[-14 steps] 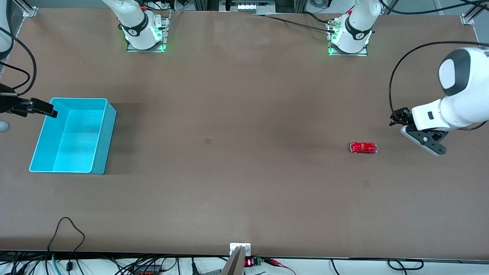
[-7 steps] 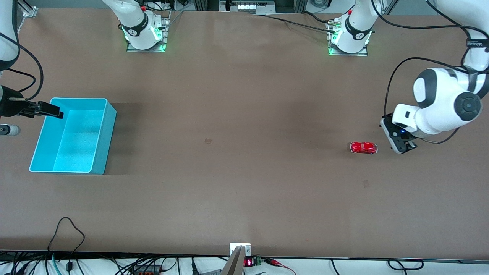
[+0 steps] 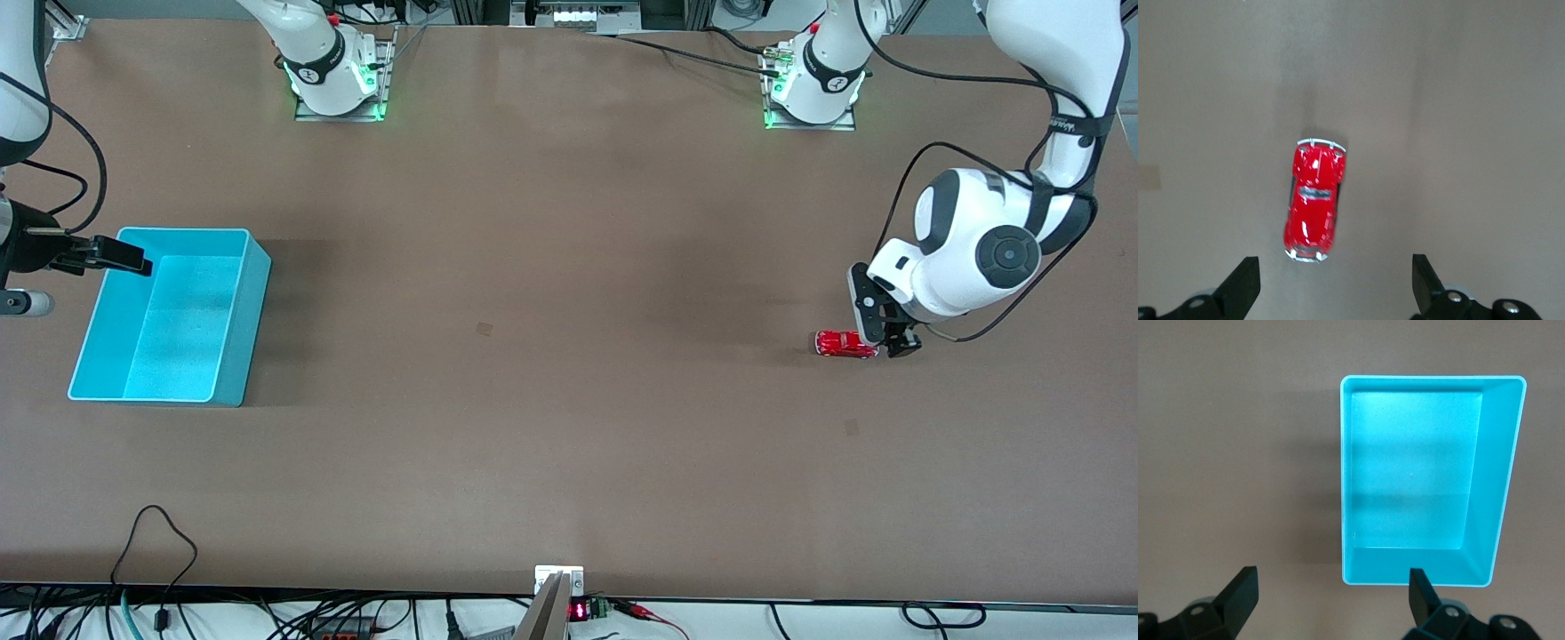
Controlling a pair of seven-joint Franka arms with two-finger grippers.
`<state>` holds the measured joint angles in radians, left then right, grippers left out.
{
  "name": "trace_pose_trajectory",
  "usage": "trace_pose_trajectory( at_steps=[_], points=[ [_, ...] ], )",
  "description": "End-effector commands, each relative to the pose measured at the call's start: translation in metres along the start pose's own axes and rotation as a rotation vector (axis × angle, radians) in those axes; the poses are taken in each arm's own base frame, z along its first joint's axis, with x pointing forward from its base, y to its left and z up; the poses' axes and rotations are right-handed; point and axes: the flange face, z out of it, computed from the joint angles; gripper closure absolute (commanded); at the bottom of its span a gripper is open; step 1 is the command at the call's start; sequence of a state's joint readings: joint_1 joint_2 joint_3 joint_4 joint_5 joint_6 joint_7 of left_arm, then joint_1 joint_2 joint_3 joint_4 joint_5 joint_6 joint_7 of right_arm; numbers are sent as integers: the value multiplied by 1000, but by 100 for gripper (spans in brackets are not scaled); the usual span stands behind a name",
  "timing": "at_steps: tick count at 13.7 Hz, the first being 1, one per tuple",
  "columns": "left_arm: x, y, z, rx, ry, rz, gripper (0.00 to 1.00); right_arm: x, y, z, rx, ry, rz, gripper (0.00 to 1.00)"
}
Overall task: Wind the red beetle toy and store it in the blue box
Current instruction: 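Close the left gripper on the red beetle car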
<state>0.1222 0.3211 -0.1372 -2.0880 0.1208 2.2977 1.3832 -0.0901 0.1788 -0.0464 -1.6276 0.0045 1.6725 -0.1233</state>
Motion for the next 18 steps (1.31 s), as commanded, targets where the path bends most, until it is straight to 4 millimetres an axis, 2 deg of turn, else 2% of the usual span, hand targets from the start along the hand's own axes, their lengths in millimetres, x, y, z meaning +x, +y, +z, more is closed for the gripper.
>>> trace_pose_trajectory(
  at_steps=[1,6,12,15,16,18],
  points=[
    [-6,-3,19,34,2,97,0,-2,-2,-1,5,-13,-10,0],
    [-4,-7,51,67,24,119,0,-2,-7,1,6,-24,-20,0],
    [-17,-7,71,90,39,94,0,-1,-16,1,4,-24,-30,0],
    [-17,-2,77,102,43,94,0,-1,-28,4,2,-44,-42,0],
    [-18,-1,79,99,44,93,1,-3,-28,6,4,-62,-40,0],
    [-17,0,82,99,45,93,10,-4,-27,6,5,-65,-39,0]
  ],
)
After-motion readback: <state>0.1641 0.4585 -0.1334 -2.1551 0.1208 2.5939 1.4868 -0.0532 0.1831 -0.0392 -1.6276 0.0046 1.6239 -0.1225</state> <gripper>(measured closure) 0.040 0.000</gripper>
